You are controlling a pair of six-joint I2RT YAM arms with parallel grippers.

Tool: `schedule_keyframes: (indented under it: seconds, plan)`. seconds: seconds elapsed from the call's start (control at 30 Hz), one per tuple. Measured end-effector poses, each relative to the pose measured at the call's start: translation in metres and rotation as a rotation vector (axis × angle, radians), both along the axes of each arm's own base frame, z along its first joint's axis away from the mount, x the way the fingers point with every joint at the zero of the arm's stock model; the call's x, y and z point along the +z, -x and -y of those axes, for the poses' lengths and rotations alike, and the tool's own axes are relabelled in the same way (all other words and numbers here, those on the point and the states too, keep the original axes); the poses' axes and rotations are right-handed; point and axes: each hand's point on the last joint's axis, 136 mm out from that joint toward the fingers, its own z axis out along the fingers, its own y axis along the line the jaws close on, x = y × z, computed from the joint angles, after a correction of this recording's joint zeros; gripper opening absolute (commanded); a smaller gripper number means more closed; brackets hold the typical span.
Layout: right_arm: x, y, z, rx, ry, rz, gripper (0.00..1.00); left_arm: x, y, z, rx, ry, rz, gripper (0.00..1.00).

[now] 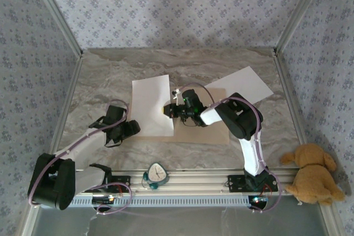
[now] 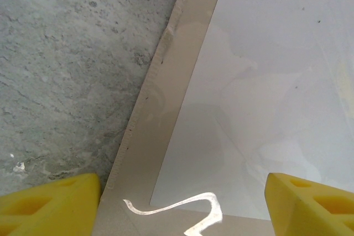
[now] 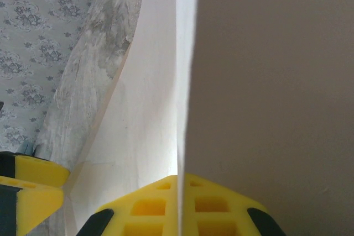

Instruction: Put the files into the folder

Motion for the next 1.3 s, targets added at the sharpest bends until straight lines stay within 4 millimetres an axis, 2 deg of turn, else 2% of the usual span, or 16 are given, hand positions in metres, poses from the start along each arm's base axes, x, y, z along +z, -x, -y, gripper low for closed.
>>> schedule_keyframes:
  seconds: [0.2, 0.37, 0.6, 0.8, 1.07, 1.3]
  plan:
    - [-0.001, 0.003, -0.002, 0.016, 0.003, 0.0, 0.03, 0.0, 0.0, 0.0, 0.0, 0.0, 0.001, 0.78]
    - [-0.002, 0.006, -0.003, 0.034, 0.016, 0.012, 0.07, -0.001, 0.0, -0.001, 0.002, -0.005, -0.003, 0.78]
    - [-0.004, 0.007, -0.004, 0.053, 0.041, 0.016, 0.24, -0.001, -0.001, -0.001, 0.005, -0.001, -0.004, 0.78]
    - [0.003, 0.011, -0.003, 0.087, 0.131, 0.032, 0.4, -0.001, 0.0, -0.001, 0.003, 0.001, -0.006, 0.78]
    - [0.026, 0.012, 0.014, 0.105, 0.261, 0.076, 0.55, 0.004, 0.0, -0.003, -0.002, -0.008, -0.017, 0.78]
    - [0.052, 0.009, 0.038, 0.059, 0.309, 0.118, 0.56, 0.036, -0.017, -0.003, -0.025, -0.034, 0.051, 0.77]
